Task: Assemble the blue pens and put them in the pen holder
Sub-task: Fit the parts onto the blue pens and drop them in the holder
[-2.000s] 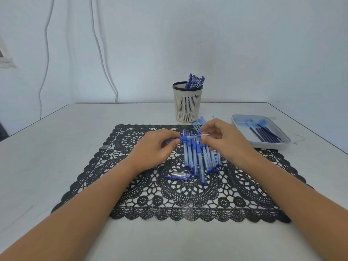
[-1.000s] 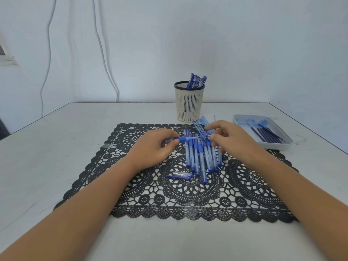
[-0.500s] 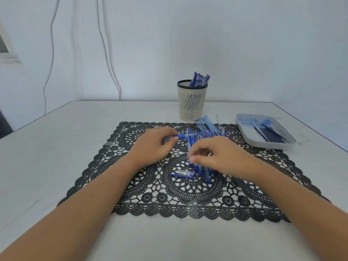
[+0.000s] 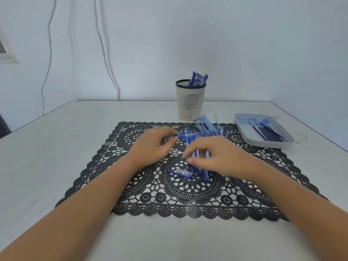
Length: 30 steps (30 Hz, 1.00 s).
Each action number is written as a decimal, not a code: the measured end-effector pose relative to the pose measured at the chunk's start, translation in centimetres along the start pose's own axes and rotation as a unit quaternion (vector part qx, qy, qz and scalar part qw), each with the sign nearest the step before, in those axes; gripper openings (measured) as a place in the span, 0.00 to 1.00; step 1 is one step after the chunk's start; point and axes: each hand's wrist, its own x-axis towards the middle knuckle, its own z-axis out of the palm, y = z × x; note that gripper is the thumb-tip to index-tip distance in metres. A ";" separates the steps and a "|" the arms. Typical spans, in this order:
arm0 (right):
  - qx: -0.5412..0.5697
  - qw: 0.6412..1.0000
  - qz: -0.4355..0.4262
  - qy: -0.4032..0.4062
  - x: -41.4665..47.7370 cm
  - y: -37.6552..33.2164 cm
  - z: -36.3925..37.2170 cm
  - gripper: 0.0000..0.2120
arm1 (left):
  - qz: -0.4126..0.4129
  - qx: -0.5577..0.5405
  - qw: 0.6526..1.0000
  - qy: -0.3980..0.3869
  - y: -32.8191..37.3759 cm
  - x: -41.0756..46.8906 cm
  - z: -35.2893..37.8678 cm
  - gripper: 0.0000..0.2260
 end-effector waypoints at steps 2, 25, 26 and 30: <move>0.022 0.995 0.015 0.091 0.1 0.2 -0.3 0.05 | 0.003 -0.002 1.000 0.002 0.1 0.0 0.0 0.12; -0.009 0.937 0.203 0.285 0.7 5.3 -3.7 0.07 | -0.005 0.070 0.998 -0.005 -0.2 0.1 0.1 0.10; -0.013 0.929 0.211 0.303 0.7 5.5 -4.0 0.07 | -0.010 0.068 0.998 -0.001 -0.4 0.1 0.0 0.10; -0.038 0.897 0.230 0.376 0.5 6.5 -4.5 0.08 | -0.045 0.059 0.997 0.030 -1.0 0.2 -0.2 0.10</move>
